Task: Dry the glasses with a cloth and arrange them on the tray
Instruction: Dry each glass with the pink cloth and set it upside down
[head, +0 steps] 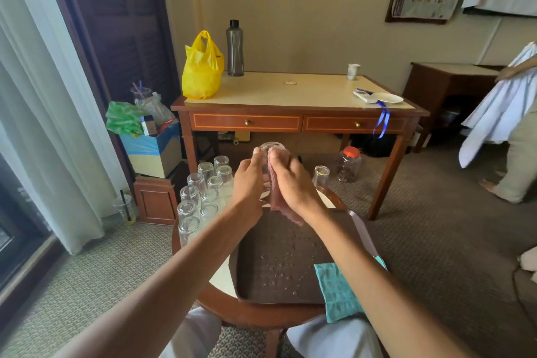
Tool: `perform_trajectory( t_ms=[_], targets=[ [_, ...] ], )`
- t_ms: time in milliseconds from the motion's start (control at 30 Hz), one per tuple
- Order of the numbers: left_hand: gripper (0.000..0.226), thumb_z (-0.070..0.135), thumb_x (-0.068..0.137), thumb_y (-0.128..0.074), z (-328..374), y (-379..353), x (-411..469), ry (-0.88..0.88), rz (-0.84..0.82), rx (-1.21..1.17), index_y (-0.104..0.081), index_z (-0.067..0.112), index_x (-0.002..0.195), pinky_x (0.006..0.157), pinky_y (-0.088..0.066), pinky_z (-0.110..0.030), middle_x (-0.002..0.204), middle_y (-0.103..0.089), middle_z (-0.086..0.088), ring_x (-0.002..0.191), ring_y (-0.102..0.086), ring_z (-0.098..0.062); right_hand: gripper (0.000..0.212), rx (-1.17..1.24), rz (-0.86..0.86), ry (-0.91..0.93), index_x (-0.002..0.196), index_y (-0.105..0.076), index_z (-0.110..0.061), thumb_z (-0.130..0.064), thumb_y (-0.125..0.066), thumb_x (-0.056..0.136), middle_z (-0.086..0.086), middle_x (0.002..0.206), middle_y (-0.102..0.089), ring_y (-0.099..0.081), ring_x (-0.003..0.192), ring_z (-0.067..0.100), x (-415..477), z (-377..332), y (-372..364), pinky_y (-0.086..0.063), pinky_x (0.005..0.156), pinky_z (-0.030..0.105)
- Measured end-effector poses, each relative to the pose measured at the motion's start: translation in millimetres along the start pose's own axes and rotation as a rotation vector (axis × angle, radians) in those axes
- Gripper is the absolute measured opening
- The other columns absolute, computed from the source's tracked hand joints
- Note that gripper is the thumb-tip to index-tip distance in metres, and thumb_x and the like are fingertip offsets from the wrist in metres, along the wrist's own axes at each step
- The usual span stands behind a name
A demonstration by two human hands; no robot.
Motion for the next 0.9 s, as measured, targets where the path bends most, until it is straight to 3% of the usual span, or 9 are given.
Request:
perform_trajectory(
  t_ms=[100, 167, 233, 300, 433, 567, 667, 767, 900],
  targets=[
    [0.043, 0.05, 0.108, -0.044, -4, -5, -4, 0.036, -0.008, -0.032, -0.071, 0.017, 0.113, 0.072, -0.061, -0.04, 0.096, -0.075, -0.009, 0.085, -0.072, -0.022, 0.038, 0.108, 0.031, -0.031, 0.117, -0.059, -0.023, -0.055, -0.047, 0.1, 0.003, 0.098, -0.073, -0.075, 0.08, 0.021, 10, 1, 0, -0.061, 0.082, 0.046],
    [0.043, 0.054, 0.107, -0.042, -1, -10, -10, 0.013, -0.05, 0.044, -0.074, 0.025, 0.103, 0.083, -0.059, -0.037, 0.097, -0.077, -0.005, 0.092, -0.072, -0.018, 0.051, 0.21, 0.026, -0.147, 0.112, -0.067, -0.023, -0.064, -0.039, 0.099, 0.005, 0.098, -0.075, -0.074, 0.086, 0.022, 13, 5, 4, -0.059, 0.087, 0.046],
    [0.043, 0.058, 0.103, -0.047, 1, -13, -12, -0.043, -0.084, 0.117, -0.076, 0.027, 0.109, 0.072, -0.052, -0.02, 0.102, -0.078, -0.001, 0.097, -0.071, -0.009, 0.064, 0.252, 0.043, -0.258, 0.1, -0.072, -0.02, -0.068, -0.029, 0.099, 0.006, 0.093, -0.075, -0.072, 0.087, 0.021, 11, 9, 9, -0.058, 0.086, 0.039],
    [0.044, 0.058, 0.1, -0.053, 3, -12, -13, -0.068, -0.067, 0.129, -0.075, 0.024, 0.114, 0.062, -0.047, -0.012, 0.103, -0.078, 0.003, 0.097, -0.071, -0.005, 0.067, 0.265, 0.031, -0.32, 0.088, -0.071, -0.02, -0.068, -0.025, 0.1, 0.006, 0.089, -0.073, -0.071, 0.086, 0.02, 5, 13, 6, -0.057, 0.084, 0.035],
    [0.05, 0.06, 0.095, -0.06, 1, -2, -6, -0.04, 0.0, 0.079, -0.076, 0.015, 0.112, 0.062, -0.049, -0.02, 0.099, -0.078, 0.0, 0.089, -0.073, -0.01, 0.074, 0.28, -0.069, -0.33, 0.086, -0.073, -0.023, -0.077, -0.024, 0.094, 0.009, 0.093, -0.076, -0.073, 0.093, 0.026, -11, 25, -15, -0.055, 0.096, 0.047],
    [0.058, 0.061, 0.089, -0.067, -10, 5, 0, 0.058, -0.002, 0.095, -0.075, 0.005, 0.103, 0.061, -0.053, -0.026, 0.095, -0.077, -0.014, 0.078, -0.074, -0.02, 0.071, 0.247, -0.181, -0.339, 0.089, -0.075, -0.026, -0.071, -0.021, 0.098, 0.006, 0.09, -0.077, -0.073, 0.095, 0.024, -22, 39, -24, -0.055, 0.097, 0.044],
    [0.055, 0.058, 0.093, -0.065, -12, 12, -1, 0.059, 0.068, 0.088, -0.069, 0.006, 0.11, 0.065, -0.047, -0.03, 0.1, -0.069, -0.004, 0.085, -0.063, -0.01, 0.076, 0.269, -0.238, -0.394, 0.098, -0.073, -0.02, -0.078, -0.025, 0.092, 0.01, 0.092, -0.076, -0.072, 0.095, 0.026, -31, 55, -31, -0.053, 0.1, 0.047],
    [0.065, 0.062, 0.095, -0.059, -10, 14, -3, 0.062, 0.076, 0.088, -0.061, 0.006, 0.128, 0.062, -0.04, -0.028, 0.101, -0.067, -0.002, 0.091, -0.061, -0.011, 0.076, 0.477, -0.19, -0.496, 0.11, -0.073, -0.014, -0.08, -0.042, 0.087, 0.016, 0.107, -0.074, -0.07, 0.102, 0.033, -37, 72, -32, -0.055, 0.096, 0.047],
    [0.062, 0.062, 0.094, -0.059, 5, 12, -2, 0.005, 0.019, 0.113, -0.065, 0.008, 0.124, 0.072, -0.049, -0.034, 0.103, -0.072, -0.009, 0.091, -0.066, -0.019, 0.08, 0.867, -0.124, -0.57, 0.119, -0.069, 0.001, -0.07, -0.044, 0.093, 0.027, 0.123, -0.066, -0.065, 0.107, 0.04, -49, 90, -25, -0.054, 0.09, 0.046]
  ],
)
Point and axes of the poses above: each hand's wrist, its own x-axis towards the middle knuckle, its own y-axis out of the back of the hand, z = x × y, the point moved 6 cm from there along x, towards the middle knuckle
